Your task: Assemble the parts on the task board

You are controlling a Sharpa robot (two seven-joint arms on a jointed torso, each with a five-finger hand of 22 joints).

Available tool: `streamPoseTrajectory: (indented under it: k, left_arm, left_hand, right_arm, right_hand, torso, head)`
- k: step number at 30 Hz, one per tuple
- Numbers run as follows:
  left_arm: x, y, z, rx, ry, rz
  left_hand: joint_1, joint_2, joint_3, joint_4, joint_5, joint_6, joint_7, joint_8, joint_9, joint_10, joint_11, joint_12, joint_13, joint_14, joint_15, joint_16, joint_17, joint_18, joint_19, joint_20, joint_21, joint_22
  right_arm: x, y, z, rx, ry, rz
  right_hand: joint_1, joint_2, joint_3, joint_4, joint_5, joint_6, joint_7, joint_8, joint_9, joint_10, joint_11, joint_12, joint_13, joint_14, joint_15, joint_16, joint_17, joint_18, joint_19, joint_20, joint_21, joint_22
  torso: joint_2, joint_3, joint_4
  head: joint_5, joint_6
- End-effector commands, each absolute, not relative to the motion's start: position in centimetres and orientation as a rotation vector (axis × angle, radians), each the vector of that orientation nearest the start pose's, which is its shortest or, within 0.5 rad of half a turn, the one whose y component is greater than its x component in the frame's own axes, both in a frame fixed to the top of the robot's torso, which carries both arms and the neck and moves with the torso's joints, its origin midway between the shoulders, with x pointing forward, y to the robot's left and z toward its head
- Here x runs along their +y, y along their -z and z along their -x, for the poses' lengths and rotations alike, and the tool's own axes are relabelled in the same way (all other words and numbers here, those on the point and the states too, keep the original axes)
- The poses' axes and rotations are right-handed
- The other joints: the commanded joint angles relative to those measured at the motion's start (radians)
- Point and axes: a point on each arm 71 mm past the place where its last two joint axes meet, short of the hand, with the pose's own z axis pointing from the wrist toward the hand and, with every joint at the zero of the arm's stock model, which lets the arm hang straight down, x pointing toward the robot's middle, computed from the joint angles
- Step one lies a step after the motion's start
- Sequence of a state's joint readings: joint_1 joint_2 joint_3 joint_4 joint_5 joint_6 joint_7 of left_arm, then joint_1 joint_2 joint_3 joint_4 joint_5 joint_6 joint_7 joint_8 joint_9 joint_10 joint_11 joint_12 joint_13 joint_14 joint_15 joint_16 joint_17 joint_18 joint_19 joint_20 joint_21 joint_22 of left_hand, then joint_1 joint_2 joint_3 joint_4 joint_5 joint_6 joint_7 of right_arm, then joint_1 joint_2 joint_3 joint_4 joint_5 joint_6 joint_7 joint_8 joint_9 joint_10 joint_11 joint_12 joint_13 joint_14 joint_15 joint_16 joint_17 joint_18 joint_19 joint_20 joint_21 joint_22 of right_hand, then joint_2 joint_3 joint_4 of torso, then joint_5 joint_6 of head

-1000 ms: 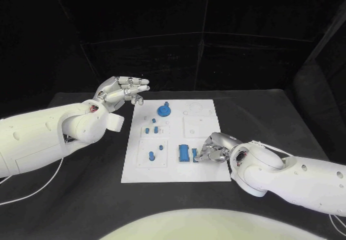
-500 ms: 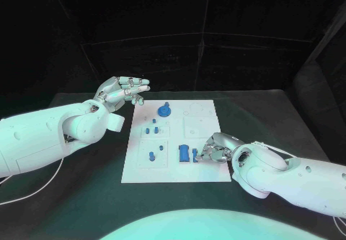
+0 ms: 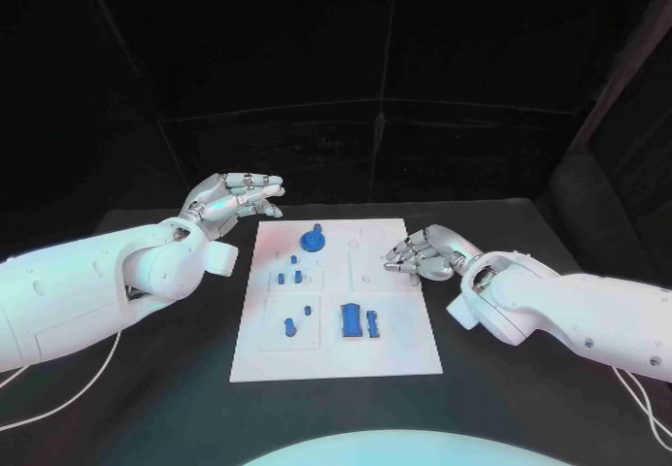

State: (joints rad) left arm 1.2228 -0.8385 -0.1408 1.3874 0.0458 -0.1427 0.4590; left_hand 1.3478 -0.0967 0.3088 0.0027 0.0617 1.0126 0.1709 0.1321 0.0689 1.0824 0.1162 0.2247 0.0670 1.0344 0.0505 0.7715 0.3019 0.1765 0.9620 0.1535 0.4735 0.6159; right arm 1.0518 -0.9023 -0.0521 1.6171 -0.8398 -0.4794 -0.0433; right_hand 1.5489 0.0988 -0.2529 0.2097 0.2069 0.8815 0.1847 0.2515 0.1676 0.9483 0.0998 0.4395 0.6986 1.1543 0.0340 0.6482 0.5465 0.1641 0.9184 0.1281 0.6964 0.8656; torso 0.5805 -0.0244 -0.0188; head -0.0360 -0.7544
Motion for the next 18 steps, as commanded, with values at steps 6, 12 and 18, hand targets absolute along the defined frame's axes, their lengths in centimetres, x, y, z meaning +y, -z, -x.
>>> streamPoseTrajectory:
  k: [6,12,18]
  left_arm:
    - [24.5,22.6,-52.3,1.334,1.535,1.239]
    - [24.5,23.9,-53.8,1.287,1.466,1.252]
    - [24.4,24.7,-54.2,1.28,1.419,1.265]
  left_hand:
    - [0.008,0.016,-0.006,0.021,0.001,-0.006,-0.001,-0.013,-0.003,0.011,0.015,-0.055,-0.004,-0.042,0.049,-0.303,-0.118,-0.002,-0.136,0.053,-0.2,-0.148]
    - [0.013,0.021,-0.037,0.028,0.0,-0.021,-0.018,-0.047,-0.004,-0.028,0.057,-0.13,-0.004,-0.092,0.098,-0.494,-0.19,0.009,-0.251,0.119,-0.338,-0.263]
    - [0.021,0.037,-0.067,0.028,0.001,-0.019,-0.019,-0.065,-0.004,-0.048,0.068,-0.16,-0.005,-0.082,0.106,-0.573,-0.215,0.01,-0.237,0.126,-0.361,-0.308]
  right_arm:
    - [-22.9,24.7,-49.9,1.523,-1.274,-0.844]
    - [-22.6,24.6,-52.9,1.445,-1.336,-0.875]
    - [-22.1,24.7,-53.7,1.43,-1.364,-0.875]
  right_hand:
    - [0.047,0.024,-0.022,-0.042,-0.02,0.026,0.019,-0.075,-0.051,0.058,0.051,-0.239,-0.39,-0.123,0.077,-0.409,-0.278,0.017,-0.073,0.091,-0.366,-0.289]
    - [-0.004,0.04,-0.038,-0.1,-0.026,0.065,0.017,-0.147,-0.085,0.094,0.058,-0.312,-0.562,-0.068,0.09,-0.531,-0.399,0.02,-0.001,0.103,-0.485,-0.413]
    - [-0.036,0.058,-0.036,-0.142,-0.023,0.084,0.022,-0.18,-0.096,0.116,0.059,-0.351,-0.624,-0.029,0.087,-0.571,-0.453,0.019,0.05,0.101,-0.531,-0.471]
  torso:
    - [-0.064,-0.0076,-0.0002]
    - [-0.083,-0.0021,-0.0041]
    - [-0.09,0.0024,0.0004]
  head:
    - [0.001,0.069]
    - [0.009,0.093]
    - [0.006,0.107]
